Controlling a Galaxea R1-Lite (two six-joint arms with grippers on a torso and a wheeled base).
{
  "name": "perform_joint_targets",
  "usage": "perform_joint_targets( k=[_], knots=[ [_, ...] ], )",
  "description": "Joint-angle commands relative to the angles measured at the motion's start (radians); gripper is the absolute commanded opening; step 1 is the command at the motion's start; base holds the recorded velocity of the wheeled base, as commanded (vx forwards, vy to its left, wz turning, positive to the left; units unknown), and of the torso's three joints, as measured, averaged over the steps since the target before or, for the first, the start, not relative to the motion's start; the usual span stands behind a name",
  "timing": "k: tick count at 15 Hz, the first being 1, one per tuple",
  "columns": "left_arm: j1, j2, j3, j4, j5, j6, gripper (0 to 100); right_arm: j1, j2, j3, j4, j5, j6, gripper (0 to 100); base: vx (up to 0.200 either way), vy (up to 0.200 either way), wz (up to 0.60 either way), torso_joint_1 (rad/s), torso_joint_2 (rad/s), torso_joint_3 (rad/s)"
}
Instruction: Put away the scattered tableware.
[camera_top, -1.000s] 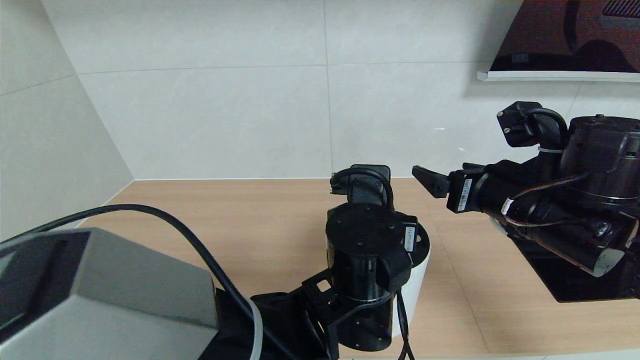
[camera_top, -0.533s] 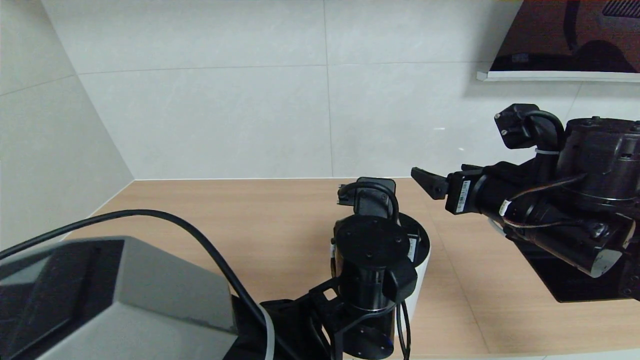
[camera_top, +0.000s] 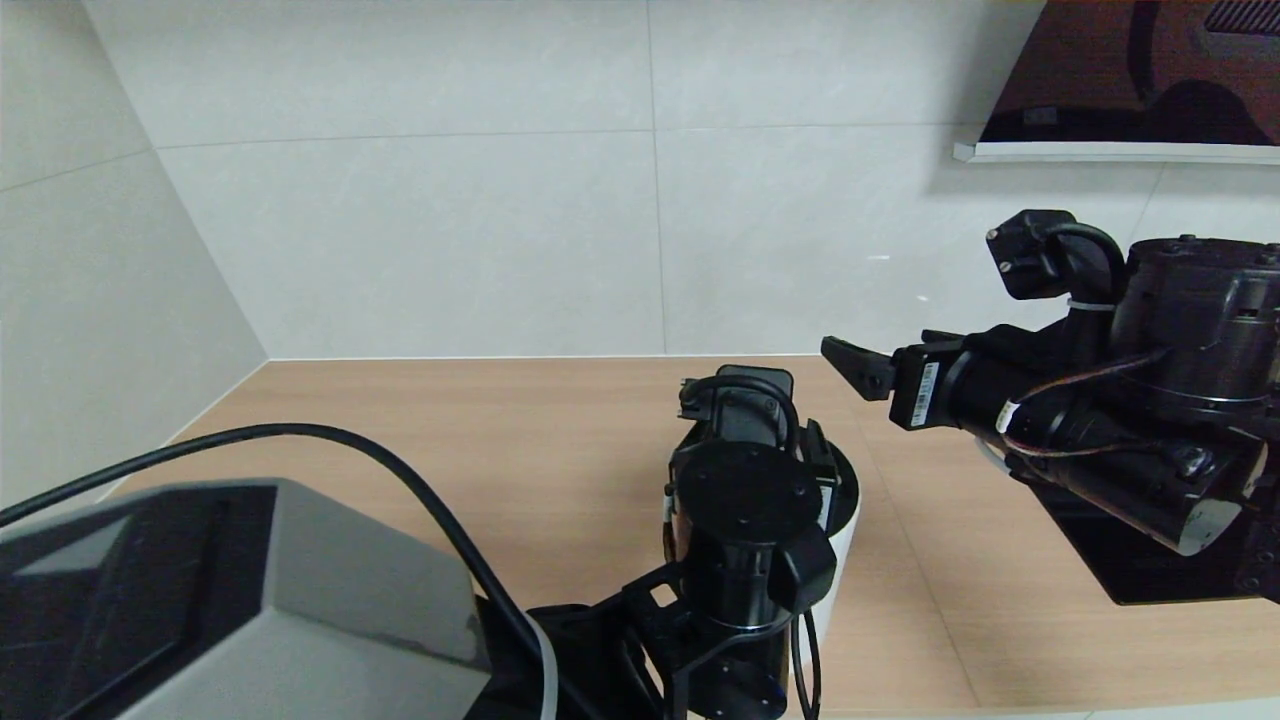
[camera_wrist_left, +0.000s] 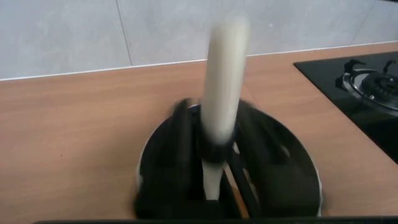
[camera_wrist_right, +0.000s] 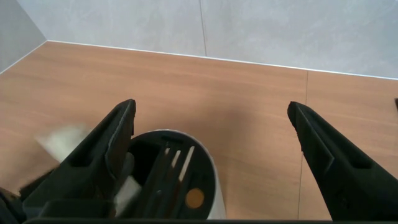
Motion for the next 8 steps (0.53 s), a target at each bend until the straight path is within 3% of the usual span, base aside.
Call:
perform_joint_targets(
  k=[1, 8],
  knots=[
    [0.000, -0.002, 0.009, -0.003, -0.001, 0.000, 100, 0.000, 0.001, 0.000, -0.001, 0.000, 0.000, 100, 0.000, 0.000, 0.00, 0.000, 0.00, 0.000],
    [0.000, -0.038, 0.057, -0.047, -0.013, 0.000, 100, 0.001, 0.001, 0.000, -0.001, 0.000, 0.000, 100, 0.000, 0.000, 0.00, 0.000, 0.00, 0.000]
  ],
)
